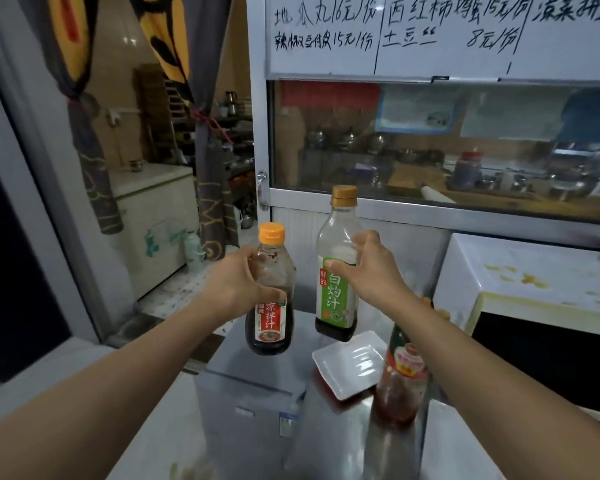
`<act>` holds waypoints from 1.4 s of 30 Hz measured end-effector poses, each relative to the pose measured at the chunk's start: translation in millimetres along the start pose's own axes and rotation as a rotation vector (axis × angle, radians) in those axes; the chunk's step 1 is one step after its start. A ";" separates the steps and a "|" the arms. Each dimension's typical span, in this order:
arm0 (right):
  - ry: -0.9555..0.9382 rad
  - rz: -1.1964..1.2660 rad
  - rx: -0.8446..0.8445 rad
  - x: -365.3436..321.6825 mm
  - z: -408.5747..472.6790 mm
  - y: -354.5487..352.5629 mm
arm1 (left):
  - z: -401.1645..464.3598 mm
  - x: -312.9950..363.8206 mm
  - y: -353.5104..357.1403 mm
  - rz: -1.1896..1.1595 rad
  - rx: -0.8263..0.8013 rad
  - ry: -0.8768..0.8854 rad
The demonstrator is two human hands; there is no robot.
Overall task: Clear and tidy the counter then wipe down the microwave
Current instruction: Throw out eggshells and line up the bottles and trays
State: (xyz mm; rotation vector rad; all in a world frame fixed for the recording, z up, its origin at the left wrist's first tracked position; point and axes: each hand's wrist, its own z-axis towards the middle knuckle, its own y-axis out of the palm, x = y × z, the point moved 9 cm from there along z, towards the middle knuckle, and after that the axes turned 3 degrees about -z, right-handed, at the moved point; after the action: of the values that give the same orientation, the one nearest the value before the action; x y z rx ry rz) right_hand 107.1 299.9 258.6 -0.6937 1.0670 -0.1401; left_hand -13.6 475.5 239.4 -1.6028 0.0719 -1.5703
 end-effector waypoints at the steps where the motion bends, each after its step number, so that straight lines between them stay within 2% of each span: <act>1: 0.006 -0.001 0.001 4.0 11.2 2.3 | 12.9 -3.3 1.9 -0.004 0.002 -0.004; 11: 0.142 -0.068 0.074 54.3 105.9 25.1 | 149.5 -33.2 41.2 -0.065 -0.108 0.051; 20: 0.376 -0.129 0.381 104.1 153.3 26.4 | 270.1 -39.3 87.0 -0.033 -0.346 0.265; 25: 0.471 -0.110 0.488 130.1 155.8 18.0 | 305.1 -35.1 125.4 -0.101 -0.465 0.323; 31: 0.580 -0.173 0.568 173.8 165.2 2.3 | 330.2 -31.5 190.7 -0.155 -0.571 0.314; 35: 0.610 -0.211 0.612 213.4 175.6 -1.9 | 344.1 -30.1 238.4 -0.169 -0.594 0.280; 42: 0.656 -0.127 0.655 301.1 205.5 3.5 | 367.8 -26.0 317.6 -0.201 -0.619 0.251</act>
State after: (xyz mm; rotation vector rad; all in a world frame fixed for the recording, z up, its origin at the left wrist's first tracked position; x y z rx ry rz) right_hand 428.4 267.3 89.5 -0.1030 1.4896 -0.8309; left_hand 450.4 484.7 92.9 -1.9041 0.5994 -2.0305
